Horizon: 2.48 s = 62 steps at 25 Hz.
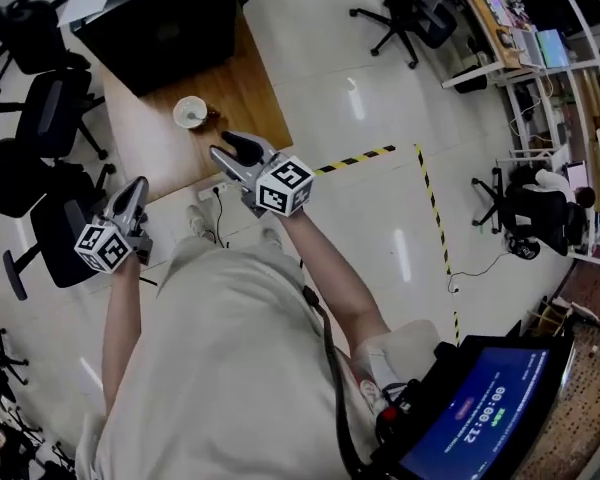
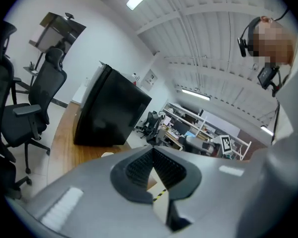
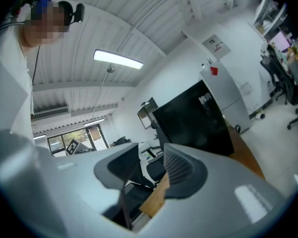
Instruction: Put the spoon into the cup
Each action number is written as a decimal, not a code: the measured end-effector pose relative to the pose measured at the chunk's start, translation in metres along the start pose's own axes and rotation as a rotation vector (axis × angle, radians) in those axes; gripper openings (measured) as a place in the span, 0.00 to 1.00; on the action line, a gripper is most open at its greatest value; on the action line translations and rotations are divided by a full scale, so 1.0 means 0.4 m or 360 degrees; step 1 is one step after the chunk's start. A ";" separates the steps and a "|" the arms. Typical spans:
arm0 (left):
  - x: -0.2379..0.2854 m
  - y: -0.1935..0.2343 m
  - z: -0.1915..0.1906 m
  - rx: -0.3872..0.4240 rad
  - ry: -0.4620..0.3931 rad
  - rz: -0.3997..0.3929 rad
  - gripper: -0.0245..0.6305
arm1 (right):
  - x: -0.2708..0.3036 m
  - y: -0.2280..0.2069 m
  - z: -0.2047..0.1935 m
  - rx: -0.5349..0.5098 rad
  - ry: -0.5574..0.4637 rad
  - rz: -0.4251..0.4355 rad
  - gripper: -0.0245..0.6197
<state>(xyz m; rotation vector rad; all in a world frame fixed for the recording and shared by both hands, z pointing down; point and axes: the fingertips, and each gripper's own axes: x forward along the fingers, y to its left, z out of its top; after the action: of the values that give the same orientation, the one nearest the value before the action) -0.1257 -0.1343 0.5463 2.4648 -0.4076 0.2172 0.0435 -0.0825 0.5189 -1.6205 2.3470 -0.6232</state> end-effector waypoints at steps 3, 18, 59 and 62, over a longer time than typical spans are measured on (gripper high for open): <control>0.035 -0.094 -0.011 -0.0064 -0.0068 -0.0025 0.04 | -0.082 -0.009 0.039 -0.0025 -0.0040 0.0050 0.28; 0.074 -0.374 -0.198 0.0139 -0.0143 0.0165 0.04 | -0.489 -0.075 0.129 -0.0111 -0.0128 0.0087 0.27; -0.222 -0.185 -0.326 0.0094 -0.0021 0.0358 0.04 | -0.487 0.065 -0.167 -0.0183 0.0130 -0.0264 0.04; -0.228 -0.175 -0.331 0.0072 -0.0022 0.0372 0.04 | -0.479 0.056 -0.168 -0.0200 0.0150 -0.0281 0.04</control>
<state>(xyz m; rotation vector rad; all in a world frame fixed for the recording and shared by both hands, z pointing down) -0.1950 0.0211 0.5895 2.4612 -0.7047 0.3090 0.0674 0.1166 0.5572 -1.9094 2.3690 -0.6098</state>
